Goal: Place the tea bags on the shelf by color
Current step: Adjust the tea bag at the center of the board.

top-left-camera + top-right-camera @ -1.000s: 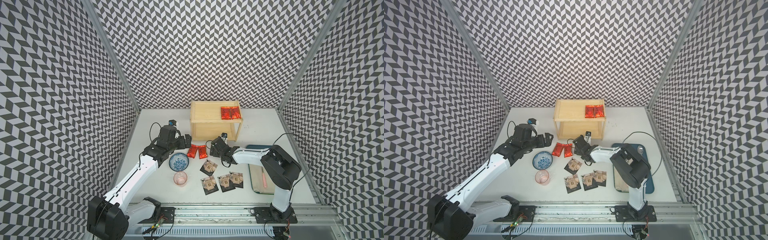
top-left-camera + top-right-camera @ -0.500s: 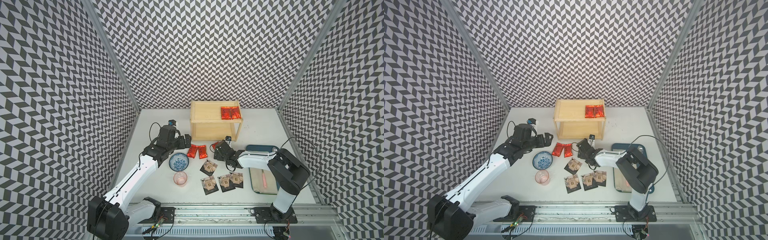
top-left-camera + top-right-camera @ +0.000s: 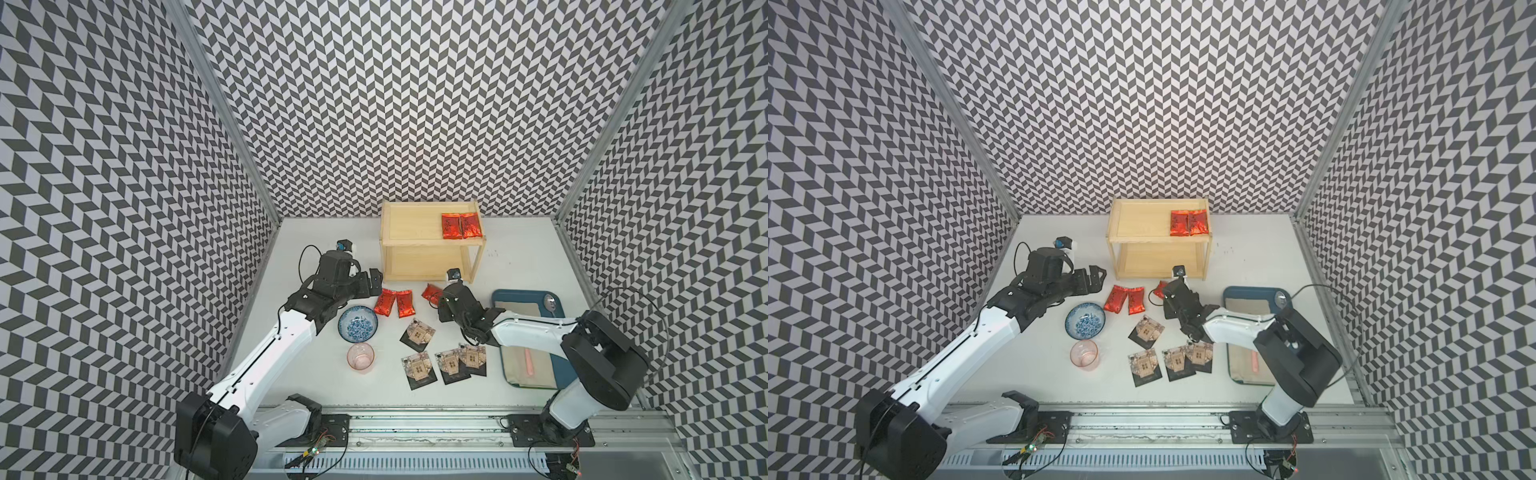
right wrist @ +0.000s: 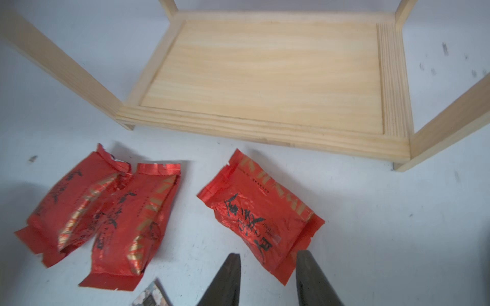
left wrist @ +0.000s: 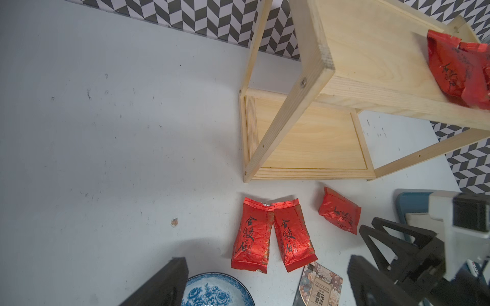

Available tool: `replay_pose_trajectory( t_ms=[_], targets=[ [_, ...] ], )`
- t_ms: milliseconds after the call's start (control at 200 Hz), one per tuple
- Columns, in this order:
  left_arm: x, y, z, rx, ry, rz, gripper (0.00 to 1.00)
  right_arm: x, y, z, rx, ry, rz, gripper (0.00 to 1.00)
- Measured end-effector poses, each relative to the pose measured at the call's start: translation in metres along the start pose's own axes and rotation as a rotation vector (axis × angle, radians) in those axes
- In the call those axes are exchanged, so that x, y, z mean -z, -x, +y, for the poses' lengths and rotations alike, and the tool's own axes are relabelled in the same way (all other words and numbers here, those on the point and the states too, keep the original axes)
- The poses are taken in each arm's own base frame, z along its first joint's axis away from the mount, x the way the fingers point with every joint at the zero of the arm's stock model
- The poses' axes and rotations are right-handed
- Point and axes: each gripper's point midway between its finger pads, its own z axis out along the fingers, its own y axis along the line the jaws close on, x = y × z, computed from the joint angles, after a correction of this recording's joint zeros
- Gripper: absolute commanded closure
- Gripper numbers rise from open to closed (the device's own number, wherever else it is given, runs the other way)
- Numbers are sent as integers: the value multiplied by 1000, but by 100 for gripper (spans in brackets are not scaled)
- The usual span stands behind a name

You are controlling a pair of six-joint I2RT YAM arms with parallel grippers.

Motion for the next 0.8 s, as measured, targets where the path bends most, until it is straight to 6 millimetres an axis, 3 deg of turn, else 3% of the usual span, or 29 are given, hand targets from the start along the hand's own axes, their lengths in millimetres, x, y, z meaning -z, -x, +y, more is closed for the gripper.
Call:
replay_pose_trajectory(
  t_ms=[155,280,506,546,681,801],
  targets=[
    [0,0,0,0,0,0,1,15,13,-4,1,27,-67,61],
    [0,0,0,0,-1,0,1,16,15,-10,-8,30,-95,61],
    [0,0,0,0,-1,1,1,11,8,-59,-61,-56,-100,61],
    [0,-1,0,0,-2,2,1,12,5,-65,-66,-65,-101,54],
    [0,-1,-1,0,-6,4,1,13,-20,-38,-379,143,-12,54],
    [0,-1,-1,0,-7,3,1,17,-19,-20,-531,262,27,53]
  ],
)
